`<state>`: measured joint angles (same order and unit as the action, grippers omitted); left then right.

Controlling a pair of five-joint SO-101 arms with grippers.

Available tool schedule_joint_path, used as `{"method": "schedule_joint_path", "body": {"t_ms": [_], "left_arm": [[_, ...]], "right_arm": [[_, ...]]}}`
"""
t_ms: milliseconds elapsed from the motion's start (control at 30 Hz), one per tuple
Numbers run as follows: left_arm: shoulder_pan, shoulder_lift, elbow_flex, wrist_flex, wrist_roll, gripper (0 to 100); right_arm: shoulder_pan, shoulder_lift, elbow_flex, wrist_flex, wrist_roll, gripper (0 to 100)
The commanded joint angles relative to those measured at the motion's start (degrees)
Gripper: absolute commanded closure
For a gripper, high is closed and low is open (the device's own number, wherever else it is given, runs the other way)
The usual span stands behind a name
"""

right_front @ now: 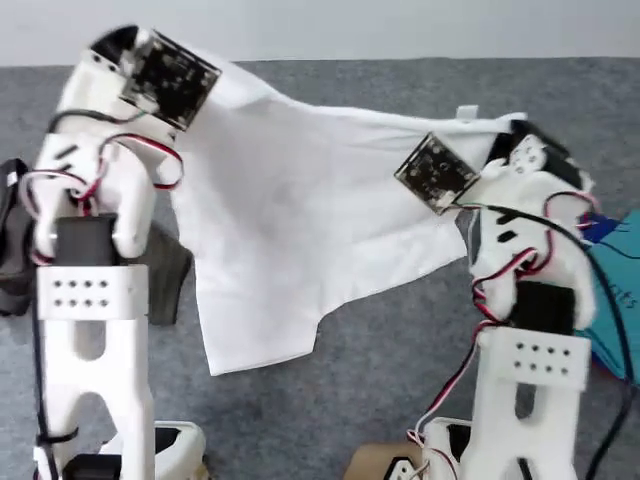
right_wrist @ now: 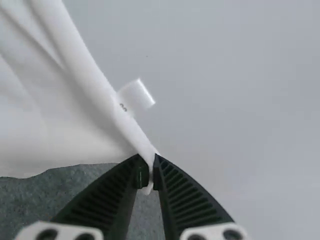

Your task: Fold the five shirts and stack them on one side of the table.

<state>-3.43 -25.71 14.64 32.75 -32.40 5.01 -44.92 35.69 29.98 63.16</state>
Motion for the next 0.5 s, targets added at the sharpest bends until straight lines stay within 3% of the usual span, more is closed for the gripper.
{"method": "schedule_joint_path", "body": {"t_ms": [0,267,467], "left_arm": [[0.0,-0.9,7.7,-9.9,-0.7,100],[-0.9,0.0,18.2,-23.3,-0.8,100],[-4.7,12.3,11.1,-27.8,-0.8,100]], "right_arm": [[-0.4,2.2,2.5,-8.2,0.5,98.7],[-0.8,15.8,2.2,-23.9,0.4,98.7],[-1.8,26.0,-4.8,-28.3,0.5,98.7]]}}
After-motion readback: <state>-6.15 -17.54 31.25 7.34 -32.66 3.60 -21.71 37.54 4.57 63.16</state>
